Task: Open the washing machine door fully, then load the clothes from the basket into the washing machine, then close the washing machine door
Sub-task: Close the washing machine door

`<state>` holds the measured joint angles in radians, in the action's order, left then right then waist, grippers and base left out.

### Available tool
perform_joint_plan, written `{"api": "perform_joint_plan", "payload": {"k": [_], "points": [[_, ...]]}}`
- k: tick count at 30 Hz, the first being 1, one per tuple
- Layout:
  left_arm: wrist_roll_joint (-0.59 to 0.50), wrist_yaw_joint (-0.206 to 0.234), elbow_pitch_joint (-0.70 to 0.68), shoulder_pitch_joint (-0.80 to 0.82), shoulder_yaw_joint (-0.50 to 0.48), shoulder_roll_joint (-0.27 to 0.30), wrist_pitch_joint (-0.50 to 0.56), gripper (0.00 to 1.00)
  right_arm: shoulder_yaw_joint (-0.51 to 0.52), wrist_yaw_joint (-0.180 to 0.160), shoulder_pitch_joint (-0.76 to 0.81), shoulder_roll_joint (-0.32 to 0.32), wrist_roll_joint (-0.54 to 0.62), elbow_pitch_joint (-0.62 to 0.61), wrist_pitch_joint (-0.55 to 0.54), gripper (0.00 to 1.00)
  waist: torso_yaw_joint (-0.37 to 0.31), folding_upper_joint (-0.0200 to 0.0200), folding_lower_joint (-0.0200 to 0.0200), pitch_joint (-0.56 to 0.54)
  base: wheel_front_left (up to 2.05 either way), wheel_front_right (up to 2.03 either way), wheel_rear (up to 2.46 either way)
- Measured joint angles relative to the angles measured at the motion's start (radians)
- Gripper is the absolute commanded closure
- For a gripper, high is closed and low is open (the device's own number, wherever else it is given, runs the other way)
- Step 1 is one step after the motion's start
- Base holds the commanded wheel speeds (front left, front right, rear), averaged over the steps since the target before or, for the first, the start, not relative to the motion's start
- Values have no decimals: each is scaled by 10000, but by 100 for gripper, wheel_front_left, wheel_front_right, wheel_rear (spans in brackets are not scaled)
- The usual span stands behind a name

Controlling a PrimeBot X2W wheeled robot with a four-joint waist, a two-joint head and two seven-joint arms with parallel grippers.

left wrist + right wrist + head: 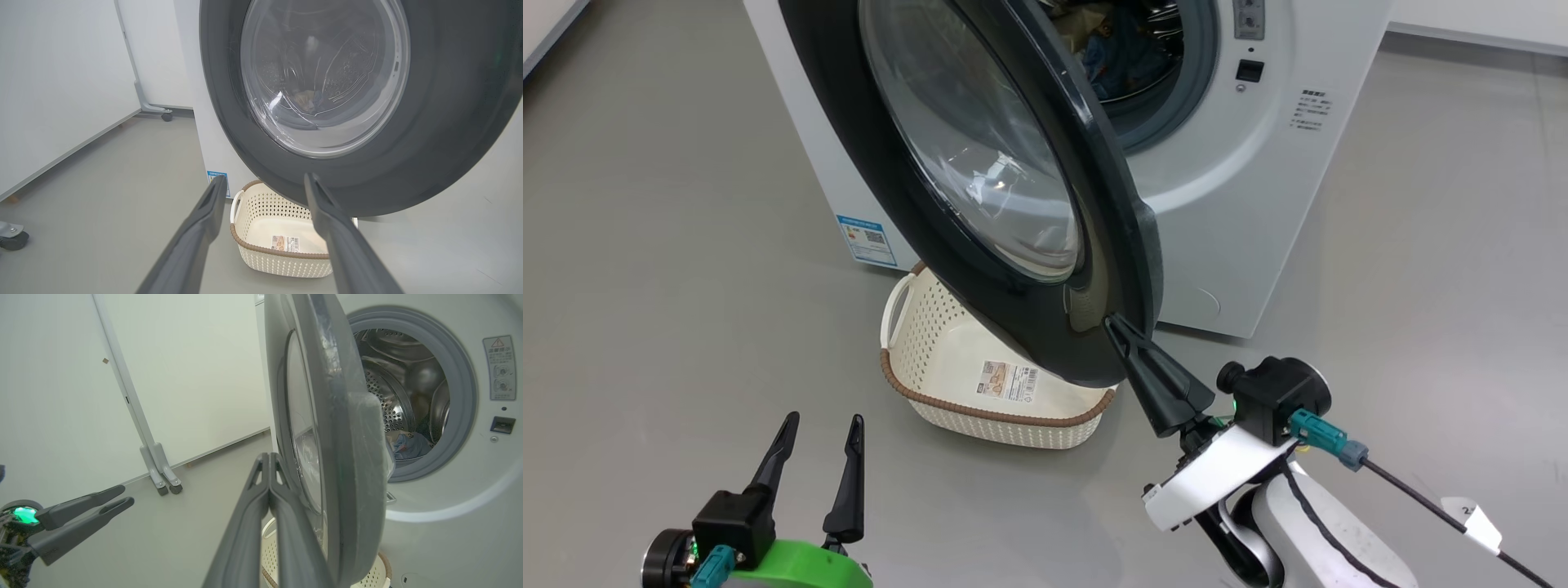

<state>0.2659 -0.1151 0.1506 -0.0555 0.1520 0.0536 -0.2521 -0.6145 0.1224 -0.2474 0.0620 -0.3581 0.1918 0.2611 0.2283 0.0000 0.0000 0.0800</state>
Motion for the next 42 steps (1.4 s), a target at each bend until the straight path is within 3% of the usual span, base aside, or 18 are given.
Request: {"api": "perform_joint_plan", "payload": {"k": [17, 42], "points": [[77, -79, -27, 163, -151, -44, 0, 0, 683, 0, -1112, 6, -387, 527, 0, 100, 942, 0, 0, 838, 0, 0, 0], [161, -88, -330, 328, -410, -82, 0, 0, 1607, 10, -2166, 2, -341, 623, 0, 100, 737, 0, 0, 1632, 0, 0, 0]]}}
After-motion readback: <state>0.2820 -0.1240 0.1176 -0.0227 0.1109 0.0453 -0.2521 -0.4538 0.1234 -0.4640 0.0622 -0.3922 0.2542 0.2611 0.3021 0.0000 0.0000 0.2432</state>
